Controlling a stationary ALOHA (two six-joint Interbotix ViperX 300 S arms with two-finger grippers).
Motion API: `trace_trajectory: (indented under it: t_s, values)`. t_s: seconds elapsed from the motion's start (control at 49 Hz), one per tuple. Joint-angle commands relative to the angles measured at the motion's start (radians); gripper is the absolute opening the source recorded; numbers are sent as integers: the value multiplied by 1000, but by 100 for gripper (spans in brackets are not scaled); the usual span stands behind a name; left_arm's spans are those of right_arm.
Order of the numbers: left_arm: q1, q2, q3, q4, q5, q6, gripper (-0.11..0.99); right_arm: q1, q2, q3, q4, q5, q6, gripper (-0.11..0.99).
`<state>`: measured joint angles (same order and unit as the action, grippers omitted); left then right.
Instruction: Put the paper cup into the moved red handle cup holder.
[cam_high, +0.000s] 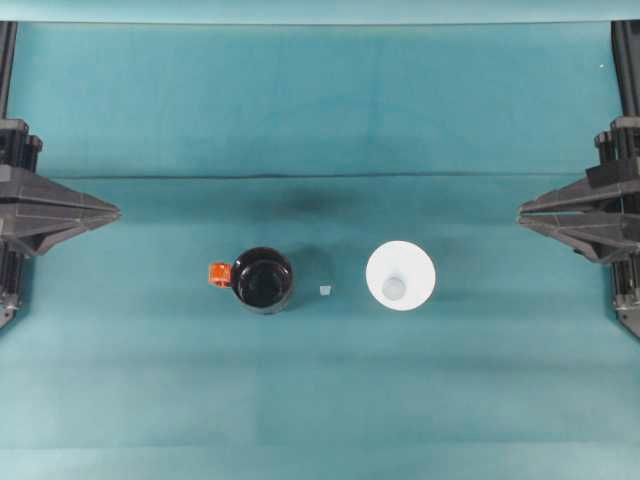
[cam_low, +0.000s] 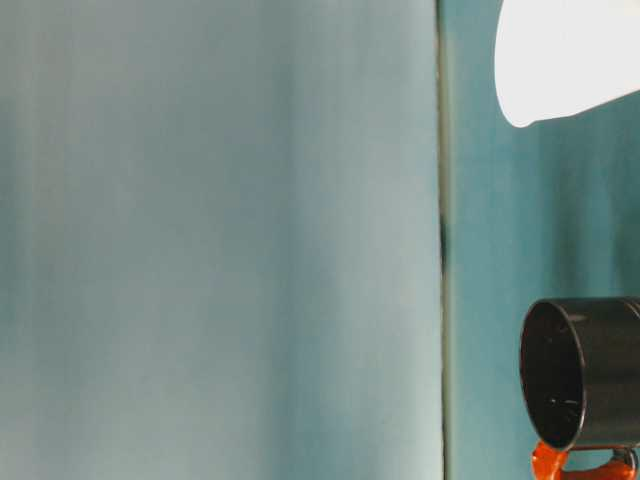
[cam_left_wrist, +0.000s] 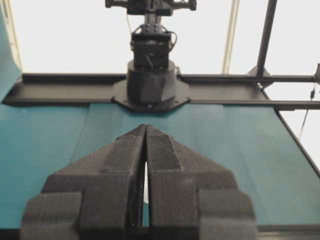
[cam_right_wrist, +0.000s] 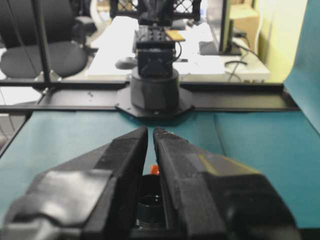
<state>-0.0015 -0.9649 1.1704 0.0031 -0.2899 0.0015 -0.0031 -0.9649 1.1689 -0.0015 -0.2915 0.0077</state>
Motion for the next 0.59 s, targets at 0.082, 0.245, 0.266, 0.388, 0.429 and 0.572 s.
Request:
trace_trajectory:
  t_s: [0.082,0.245,0.266,0.388,0.429,0.572]
  values:
    - [-15,2,-29,6,-6,-18,2,-2,-14,-12,20,-5,9,0]
    - [-20,12,-52,8,51,-57,3,-9,-55,-18,26,54,9,-10]
    - [-18,18,-55,8,63,-61,3,-11,-57,-18,28,66,9,-10]
    - [-21,67,-103,8,158,-87,3,-17,-72,-31,31,160,11,-10]
    - [-23,89,-121,8,199,-92,2,-17,-72,-38,35,201,20,-10]
    - [-29,175,-179,8,382,-94,2,-20,-66,-46,37,295,71,-10]
